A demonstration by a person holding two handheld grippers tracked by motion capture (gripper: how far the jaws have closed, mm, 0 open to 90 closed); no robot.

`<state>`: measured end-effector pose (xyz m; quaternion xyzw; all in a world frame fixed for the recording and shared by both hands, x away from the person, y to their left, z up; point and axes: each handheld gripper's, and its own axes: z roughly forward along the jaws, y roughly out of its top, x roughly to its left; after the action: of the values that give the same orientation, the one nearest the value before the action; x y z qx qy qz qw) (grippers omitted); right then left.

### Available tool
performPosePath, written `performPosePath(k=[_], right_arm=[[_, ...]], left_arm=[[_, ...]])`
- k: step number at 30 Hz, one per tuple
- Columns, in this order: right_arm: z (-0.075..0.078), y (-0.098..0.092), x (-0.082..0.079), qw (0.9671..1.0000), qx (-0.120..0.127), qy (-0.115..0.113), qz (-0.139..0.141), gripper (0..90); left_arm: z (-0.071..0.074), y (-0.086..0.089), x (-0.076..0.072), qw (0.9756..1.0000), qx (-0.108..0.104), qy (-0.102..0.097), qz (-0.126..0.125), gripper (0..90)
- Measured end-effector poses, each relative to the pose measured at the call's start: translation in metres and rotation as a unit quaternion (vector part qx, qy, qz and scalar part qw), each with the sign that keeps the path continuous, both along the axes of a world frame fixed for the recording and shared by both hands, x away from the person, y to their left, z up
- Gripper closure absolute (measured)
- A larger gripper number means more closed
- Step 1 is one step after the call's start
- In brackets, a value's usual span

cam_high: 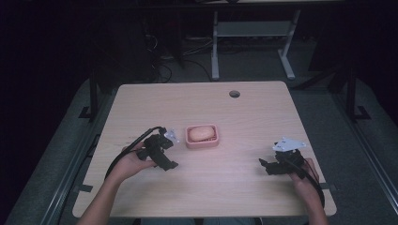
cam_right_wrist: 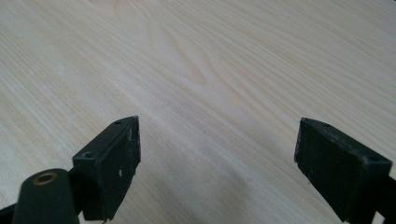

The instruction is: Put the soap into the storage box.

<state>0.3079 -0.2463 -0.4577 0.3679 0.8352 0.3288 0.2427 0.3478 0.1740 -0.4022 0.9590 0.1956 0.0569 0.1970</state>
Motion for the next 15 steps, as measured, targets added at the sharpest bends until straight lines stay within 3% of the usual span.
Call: performPosePath(k=[15], right_arm=[[0.0, 0.0, 0.0, 1.0, -0.003, 0.001, 0.0, 13.9]], left_arm=[[-0.004, 0.012, -0.012, 0.9999, -0.005, -0.003, 0.011, 21.2]])
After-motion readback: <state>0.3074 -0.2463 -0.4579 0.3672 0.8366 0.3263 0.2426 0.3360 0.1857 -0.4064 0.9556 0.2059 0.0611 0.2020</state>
